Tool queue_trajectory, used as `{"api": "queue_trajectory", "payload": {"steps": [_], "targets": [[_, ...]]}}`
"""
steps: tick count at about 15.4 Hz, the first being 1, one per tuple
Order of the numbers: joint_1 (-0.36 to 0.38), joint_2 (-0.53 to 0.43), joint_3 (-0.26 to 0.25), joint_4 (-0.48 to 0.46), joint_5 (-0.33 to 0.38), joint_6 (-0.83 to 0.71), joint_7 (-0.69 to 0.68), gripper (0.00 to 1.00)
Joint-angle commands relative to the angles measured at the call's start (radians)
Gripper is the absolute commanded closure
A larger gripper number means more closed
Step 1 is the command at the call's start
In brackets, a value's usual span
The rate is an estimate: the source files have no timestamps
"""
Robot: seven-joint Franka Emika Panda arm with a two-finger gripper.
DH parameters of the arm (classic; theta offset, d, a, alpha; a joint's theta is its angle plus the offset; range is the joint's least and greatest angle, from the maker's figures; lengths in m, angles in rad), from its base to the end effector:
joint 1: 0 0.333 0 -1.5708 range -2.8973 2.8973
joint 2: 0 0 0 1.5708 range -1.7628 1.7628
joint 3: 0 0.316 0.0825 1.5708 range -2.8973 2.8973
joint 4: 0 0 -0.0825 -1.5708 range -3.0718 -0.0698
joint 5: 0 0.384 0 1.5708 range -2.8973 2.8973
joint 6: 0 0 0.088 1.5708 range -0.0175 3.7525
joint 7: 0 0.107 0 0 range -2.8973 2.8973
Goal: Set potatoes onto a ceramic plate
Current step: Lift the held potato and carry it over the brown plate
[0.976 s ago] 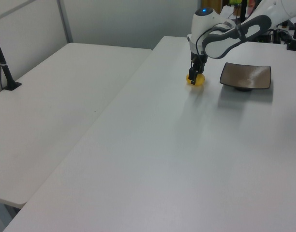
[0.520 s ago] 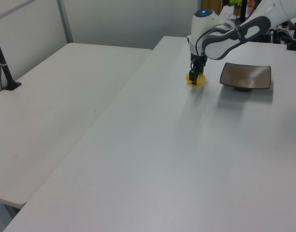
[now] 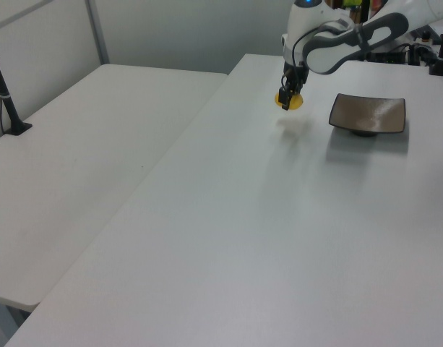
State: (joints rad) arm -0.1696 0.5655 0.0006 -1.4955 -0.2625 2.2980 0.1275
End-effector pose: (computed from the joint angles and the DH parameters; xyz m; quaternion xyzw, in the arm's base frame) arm 0.7163 -0.1279 0.3649 0.9847 -0.0715 0.1150 0.1096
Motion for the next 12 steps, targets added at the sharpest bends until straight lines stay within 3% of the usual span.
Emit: {"api": "queue_trajectory", "payload": {"steps": [1, 4, 12], "targets": [[-0.004, -0.091, 0.009, -0.061, 0.029, -0.055, 0.014, 0.57], [-0.005, -0.154, 0.009, -0.116, 0.031, -0.103, 0.007, 0.57], [-0.002, -0.392, 0.009, -0.428, 0.031, -0.107, -0.127, 0.57]]}}
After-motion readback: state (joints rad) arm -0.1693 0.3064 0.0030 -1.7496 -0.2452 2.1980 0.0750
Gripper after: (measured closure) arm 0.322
